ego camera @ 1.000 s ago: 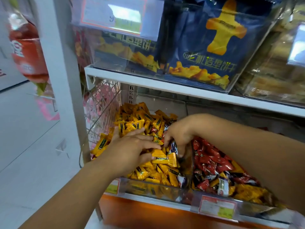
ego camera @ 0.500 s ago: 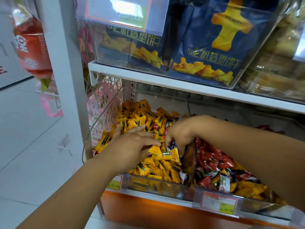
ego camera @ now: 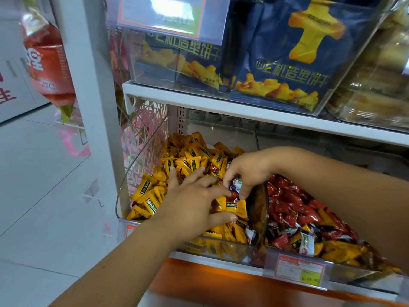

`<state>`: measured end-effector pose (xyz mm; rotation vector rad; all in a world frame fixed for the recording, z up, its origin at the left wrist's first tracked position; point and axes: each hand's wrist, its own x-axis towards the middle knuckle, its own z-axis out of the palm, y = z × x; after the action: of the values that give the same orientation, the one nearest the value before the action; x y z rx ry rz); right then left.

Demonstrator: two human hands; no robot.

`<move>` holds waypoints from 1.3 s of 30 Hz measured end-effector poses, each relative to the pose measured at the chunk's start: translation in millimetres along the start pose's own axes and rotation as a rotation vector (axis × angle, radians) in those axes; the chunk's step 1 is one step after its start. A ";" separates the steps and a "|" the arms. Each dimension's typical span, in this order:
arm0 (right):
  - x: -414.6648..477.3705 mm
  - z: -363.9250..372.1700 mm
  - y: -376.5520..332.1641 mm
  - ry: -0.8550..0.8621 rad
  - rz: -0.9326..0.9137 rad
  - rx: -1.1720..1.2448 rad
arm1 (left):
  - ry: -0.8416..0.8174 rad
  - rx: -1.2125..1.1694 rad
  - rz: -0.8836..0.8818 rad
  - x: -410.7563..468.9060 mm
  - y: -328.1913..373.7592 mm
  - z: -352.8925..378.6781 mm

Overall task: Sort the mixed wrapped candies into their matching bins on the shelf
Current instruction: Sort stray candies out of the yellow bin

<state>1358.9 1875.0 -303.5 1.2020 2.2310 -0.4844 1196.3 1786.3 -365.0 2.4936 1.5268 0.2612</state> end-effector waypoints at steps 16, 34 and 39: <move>-2.0 16.8 -0.7 0.083 -0.096 -0.038 | -0.076 -0.016 -0.004 -3.5 -19.6 -10.3; -71.7 50.2 16.3 0.983 0.007 0.575 | -0.059 -0.090 -0.018 2.9 -5.1 -10.8; -92.4 67.0 54.0 1.160 0.223 0.707 | -0.053 -0.095 -0.016 8.3 1.4 -10.1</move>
<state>1465.6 1807.7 -301.1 2.5645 2.8431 -0.5899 1198.7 1794.0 -354.6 2.3944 1.4780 0.2570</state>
